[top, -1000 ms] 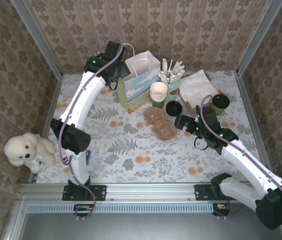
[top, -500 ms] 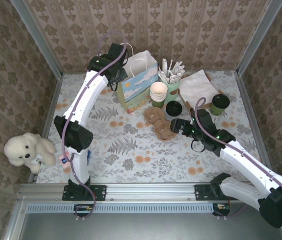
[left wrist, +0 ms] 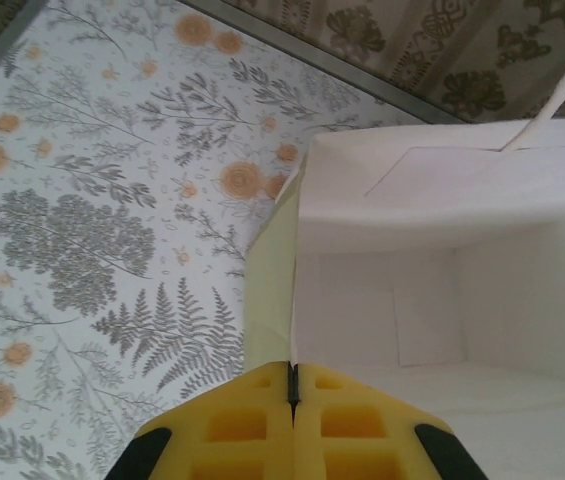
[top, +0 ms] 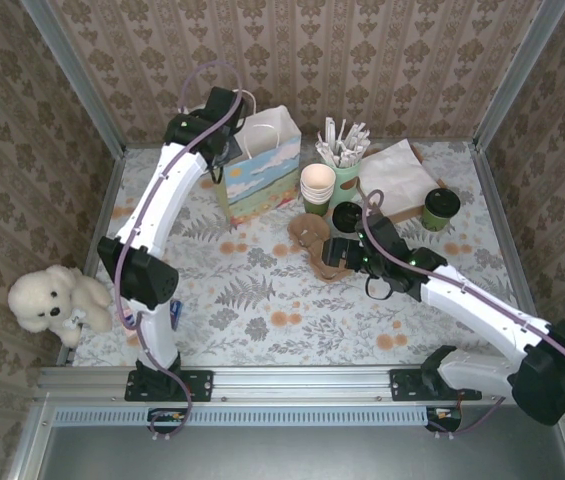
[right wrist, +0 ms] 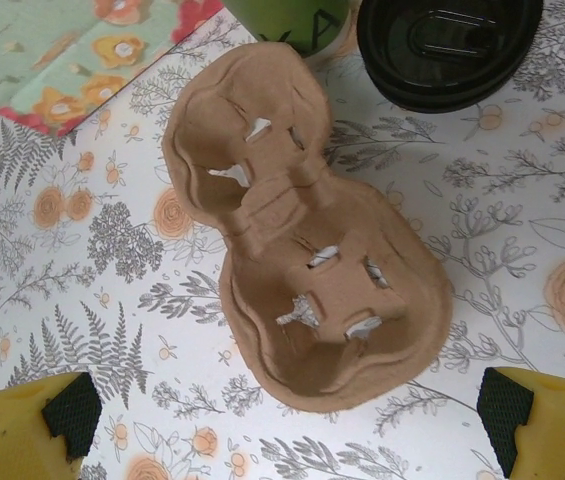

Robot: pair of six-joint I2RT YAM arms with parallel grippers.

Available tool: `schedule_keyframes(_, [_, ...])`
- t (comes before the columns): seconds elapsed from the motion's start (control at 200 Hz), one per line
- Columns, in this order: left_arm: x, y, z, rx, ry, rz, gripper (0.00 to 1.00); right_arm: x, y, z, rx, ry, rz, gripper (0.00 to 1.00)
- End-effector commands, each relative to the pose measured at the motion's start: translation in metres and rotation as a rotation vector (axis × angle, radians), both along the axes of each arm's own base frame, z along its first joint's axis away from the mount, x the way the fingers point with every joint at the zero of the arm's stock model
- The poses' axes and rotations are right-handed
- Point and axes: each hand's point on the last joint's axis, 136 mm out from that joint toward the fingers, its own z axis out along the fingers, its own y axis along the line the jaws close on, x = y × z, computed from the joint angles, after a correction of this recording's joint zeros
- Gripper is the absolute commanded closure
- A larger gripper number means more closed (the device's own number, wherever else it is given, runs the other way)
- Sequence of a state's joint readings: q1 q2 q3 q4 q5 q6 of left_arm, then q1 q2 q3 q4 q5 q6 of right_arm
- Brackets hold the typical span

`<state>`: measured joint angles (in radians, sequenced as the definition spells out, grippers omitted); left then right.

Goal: Pack the takeout coffee

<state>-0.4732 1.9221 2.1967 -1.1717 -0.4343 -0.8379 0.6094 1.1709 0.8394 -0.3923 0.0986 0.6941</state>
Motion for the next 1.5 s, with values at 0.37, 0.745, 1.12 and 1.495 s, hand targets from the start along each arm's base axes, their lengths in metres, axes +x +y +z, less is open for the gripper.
schedule_keyframes(0.37, [-0.056, 0.049, 0.022, -0.041, -0.067, 0.016, 1.0, 0.024, 0.037, 0.018, 0.182, 0.035, -0.159, 0.0])
schedule_keyframes(0.745, [-0.118, 0.049, 0.025, -0.105, -0.064, -0.182, 1.0, 0.034, 0.047, 0.004, 0.226, 0.061, -0.238, 0.0])
schedule_keyframes(1.12, [-0.159, 0.018, 0.038, -0.323, -0.142, -0.407, 0.98, 0.046, 0.059, -0.042, 0.251, 0.116, -0.38, 0.0])
schedule_keyframes(1.495, [-0.168, 0.016, 0.018, -0.383, -0.123, -0.399, 0.94, 0.042, 0.061, -0.088, 0.174, 0.194, -0.372, 0.0])
